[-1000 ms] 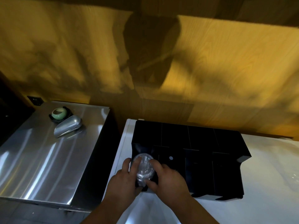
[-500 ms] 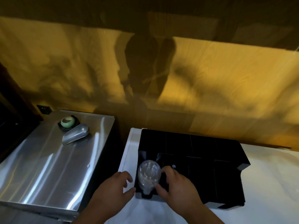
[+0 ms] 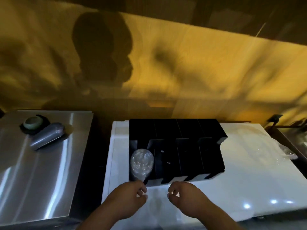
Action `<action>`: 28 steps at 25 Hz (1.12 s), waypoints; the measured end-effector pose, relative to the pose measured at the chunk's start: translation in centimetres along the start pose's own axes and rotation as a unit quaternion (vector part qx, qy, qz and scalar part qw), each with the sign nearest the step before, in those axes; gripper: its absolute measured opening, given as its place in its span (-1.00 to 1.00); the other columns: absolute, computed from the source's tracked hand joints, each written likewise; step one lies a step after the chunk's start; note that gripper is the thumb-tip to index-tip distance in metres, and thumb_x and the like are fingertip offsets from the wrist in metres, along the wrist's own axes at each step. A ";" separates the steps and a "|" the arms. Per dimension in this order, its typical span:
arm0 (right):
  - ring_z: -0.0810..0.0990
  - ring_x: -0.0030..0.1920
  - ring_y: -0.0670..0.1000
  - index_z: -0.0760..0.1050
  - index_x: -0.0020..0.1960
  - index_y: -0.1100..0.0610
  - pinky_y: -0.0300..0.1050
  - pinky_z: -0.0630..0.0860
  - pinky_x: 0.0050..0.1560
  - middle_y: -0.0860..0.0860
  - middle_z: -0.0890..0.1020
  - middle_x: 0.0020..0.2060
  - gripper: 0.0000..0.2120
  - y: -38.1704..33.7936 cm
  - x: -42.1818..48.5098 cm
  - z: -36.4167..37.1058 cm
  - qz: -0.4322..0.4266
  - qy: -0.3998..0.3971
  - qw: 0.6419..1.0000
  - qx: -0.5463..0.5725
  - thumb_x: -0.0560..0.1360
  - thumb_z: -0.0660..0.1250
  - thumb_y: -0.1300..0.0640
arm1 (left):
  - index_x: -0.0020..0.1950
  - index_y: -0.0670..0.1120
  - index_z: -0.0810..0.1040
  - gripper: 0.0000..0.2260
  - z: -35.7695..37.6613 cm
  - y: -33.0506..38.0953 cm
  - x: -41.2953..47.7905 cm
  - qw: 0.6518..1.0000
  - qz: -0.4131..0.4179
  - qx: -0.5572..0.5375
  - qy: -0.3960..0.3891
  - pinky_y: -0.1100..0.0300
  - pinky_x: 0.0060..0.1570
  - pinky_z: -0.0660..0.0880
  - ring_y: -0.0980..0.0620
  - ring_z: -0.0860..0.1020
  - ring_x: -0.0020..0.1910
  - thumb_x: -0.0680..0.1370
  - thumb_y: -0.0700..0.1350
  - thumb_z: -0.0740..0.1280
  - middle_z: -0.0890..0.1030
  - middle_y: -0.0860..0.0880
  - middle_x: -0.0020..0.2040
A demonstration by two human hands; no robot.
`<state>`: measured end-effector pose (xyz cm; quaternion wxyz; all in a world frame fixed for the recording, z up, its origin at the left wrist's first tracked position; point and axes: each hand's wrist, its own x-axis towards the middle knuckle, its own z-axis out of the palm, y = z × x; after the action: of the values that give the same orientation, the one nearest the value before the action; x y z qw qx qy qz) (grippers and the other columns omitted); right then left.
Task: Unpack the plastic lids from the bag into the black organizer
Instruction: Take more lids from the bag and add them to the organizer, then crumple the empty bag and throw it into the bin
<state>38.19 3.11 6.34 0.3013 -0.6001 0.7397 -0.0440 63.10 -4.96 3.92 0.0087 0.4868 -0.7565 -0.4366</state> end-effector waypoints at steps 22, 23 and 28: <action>0.66 -0.01 -0.01 0.61 0.21 0.02 -0.13 0.54 -0.01 -0.01 0.71 -0.01 -0.72 29.5 -14.7 -8.7 0.059 0.030 0.982 0.176 0.59 0.36 -0.10 | 0.05 0.14 0.67 -0.83 22.1 27.7 2.1 0.992 -0.066 -0.088 0.069 0.18 -0.08 0.52 0.14 0.66 0.00 0.57 0.19 0.42 0.71 0.12 0.04; 0.65 -0.03 -0.03 0.61 0.21 0.01 -0.14 0.52 -0.02 -0.03 0.71 -0.02 -0.72 30.5 -15.2 -9.5 0.060 0.039 0.981 0.180 0.59 0.36 -0.10 | 0.03 0.14 0.67 -0.83 22.4 28.8 2.4 0.993 -0.060 -0.083 0.067 0.17 -0.07 0.54 0.13 0.67 -0.01 0.56 0.19 0.42 0.71 0.12 0.03; 0.63 -0.04 -0.08 0.59 0.19 -0.05 -0.12 0.56 -0.02 -0.09 0.66 0.00 -0.76 38.4 -19.0 -13.6 0.089 0.098 0.966 0.224 0.59 0.34 -0.13 | 0.01 0.14 0.66 -0.82 25.8 36.8 5.0 0.996 -0.021 -0.072 0.053 0.14 -0.10 0.54 0.10 0.67 -0.02 0.55 0.21 0.42 0.71 0.11 0.01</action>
<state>0.23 27.07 8.52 0.3565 -0.4422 0.7872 -0.2402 22.36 13.47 10.53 0.0750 0.5232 -0.7113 -0.4633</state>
